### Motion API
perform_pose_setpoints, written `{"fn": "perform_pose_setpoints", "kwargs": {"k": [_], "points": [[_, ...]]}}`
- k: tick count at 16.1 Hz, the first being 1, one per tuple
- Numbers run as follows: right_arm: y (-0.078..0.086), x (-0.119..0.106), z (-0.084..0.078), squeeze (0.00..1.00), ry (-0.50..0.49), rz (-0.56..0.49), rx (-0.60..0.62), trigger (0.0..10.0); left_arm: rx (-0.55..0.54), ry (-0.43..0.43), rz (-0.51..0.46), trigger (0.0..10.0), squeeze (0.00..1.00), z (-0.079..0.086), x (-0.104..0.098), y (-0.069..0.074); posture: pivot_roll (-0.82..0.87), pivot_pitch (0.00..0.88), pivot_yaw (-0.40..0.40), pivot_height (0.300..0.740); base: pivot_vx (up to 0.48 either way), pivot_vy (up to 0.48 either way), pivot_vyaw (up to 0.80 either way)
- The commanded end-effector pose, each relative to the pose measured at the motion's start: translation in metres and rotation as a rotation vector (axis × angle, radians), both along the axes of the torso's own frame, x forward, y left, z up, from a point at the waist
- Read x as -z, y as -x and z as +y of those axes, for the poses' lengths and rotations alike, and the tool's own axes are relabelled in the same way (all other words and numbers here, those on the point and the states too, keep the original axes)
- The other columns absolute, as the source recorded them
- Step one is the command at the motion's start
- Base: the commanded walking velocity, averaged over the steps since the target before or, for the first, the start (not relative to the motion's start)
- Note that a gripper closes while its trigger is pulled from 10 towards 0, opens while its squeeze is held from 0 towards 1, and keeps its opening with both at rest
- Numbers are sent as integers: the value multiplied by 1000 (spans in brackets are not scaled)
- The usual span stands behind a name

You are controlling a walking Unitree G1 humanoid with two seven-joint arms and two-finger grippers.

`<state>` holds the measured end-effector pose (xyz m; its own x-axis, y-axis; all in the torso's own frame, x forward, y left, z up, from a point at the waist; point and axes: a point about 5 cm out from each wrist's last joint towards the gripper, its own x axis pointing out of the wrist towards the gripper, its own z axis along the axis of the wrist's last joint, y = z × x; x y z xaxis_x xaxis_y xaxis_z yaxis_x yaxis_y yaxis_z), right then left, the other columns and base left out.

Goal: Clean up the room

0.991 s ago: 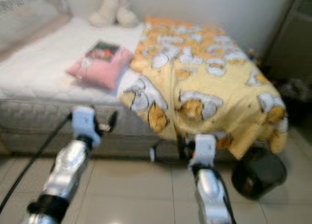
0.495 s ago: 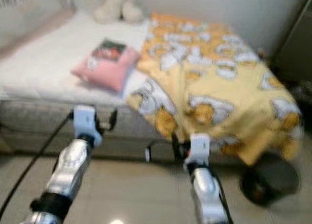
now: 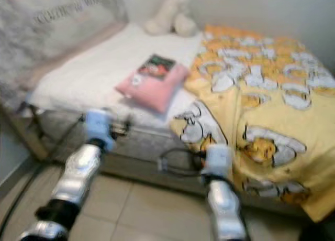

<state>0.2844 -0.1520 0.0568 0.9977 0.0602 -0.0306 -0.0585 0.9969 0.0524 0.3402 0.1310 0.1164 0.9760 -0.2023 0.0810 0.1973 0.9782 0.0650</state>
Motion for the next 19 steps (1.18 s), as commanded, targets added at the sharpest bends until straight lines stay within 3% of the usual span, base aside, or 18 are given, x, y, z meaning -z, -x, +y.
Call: {"fn": "perform_pose_setpoints", "kwargs": {"k": [1, 5, 10, 15, 19], "points": [[1, -4, -21, 0, 27, -9, 52, 10000, 58, 15, 6, 10000, 0, -18, -1, -1, 84, 0, 6, 740, 461, 0, 0], [1, -6, -21, 0, 48, -11, 45, 10000, 109, 3, -6, 10000, 0, -25, -1, -1, 73, 0, -11, 740, 459, 0, 0], [-5, -6, -17, 0, 59, 7, 3, 10000, 39, 26, -11, 10000, 0, -16, -4, -6, 107, 0, -43, 740, 460, 0, 0], [-9, -9, -19, 0, 75, 6, -17, 10000, 45, 14, -12, 10000, 0, -18, -1, -4, 110, 0, -50, 740, 458, 0, 0], [-6, -8, -18, 0, 68, 8, -12, 10000, 70, -13, -12, 10000, 0, -22, -2, -5, 92, 0, -45, 740, 0, 477, 0]]}}
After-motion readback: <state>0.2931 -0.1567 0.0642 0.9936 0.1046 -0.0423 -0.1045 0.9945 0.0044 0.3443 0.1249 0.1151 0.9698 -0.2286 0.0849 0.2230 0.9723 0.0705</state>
